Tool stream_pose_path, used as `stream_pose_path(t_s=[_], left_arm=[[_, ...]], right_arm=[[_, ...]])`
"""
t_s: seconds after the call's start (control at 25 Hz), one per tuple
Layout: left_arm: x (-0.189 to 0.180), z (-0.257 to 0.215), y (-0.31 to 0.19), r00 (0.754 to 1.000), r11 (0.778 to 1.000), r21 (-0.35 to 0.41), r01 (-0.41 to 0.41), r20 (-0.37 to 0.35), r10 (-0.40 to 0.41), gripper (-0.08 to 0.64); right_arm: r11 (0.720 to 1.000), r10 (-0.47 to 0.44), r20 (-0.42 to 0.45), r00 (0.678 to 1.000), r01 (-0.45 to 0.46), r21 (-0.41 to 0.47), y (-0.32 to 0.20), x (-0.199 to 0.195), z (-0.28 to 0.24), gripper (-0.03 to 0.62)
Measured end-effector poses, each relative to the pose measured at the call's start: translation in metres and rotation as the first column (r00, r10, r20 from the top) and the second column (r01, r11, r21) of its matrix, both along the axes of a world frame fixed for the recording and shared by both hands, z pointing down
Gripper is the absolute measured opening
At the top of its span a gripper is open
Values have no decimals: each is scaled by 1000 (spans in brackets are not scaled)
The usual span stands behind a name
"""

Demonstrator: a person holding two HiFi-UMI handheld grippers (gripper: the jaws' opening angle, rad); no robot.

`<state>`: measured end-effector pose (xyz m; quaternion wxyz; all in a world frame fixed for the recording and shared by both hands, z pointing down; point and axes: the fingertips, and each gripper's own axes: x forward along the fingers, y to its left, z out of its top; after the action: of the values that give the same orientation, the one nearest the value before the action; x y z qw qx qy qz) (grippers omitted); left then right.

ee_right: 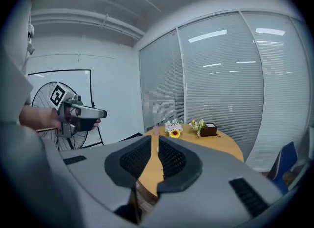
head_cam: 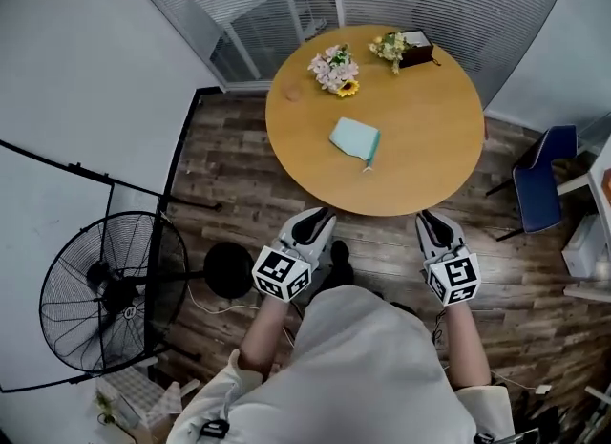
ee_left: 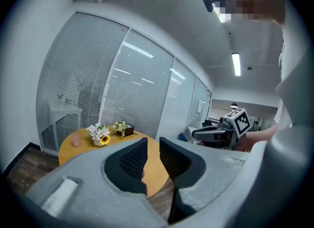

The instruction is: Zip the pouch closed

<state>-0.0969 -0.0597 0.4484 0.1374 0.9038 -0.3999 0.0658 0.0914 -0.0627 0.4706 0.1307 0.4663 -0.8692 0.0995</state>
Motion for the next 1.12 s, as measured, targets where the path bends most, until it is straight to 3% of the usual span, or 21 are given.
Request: stream_pose_path(t_s=[0.64,0.92,1.12], left_arm=[[-34,29,-150,981,981,-40,-192,27,193,72],[-32,35,-170,982,981,-52,-187,23,189,72],[-26,43,-178,990,988,-71,-139,22,141,72]], right_arm=[[993,98,-60,993,-101,-54,-127,-52,19,48],[994,85,-84,993,-91,-67,-149,-52,21,48],[996,29,-94,995,-36,-81,-166,-43,26,48]])
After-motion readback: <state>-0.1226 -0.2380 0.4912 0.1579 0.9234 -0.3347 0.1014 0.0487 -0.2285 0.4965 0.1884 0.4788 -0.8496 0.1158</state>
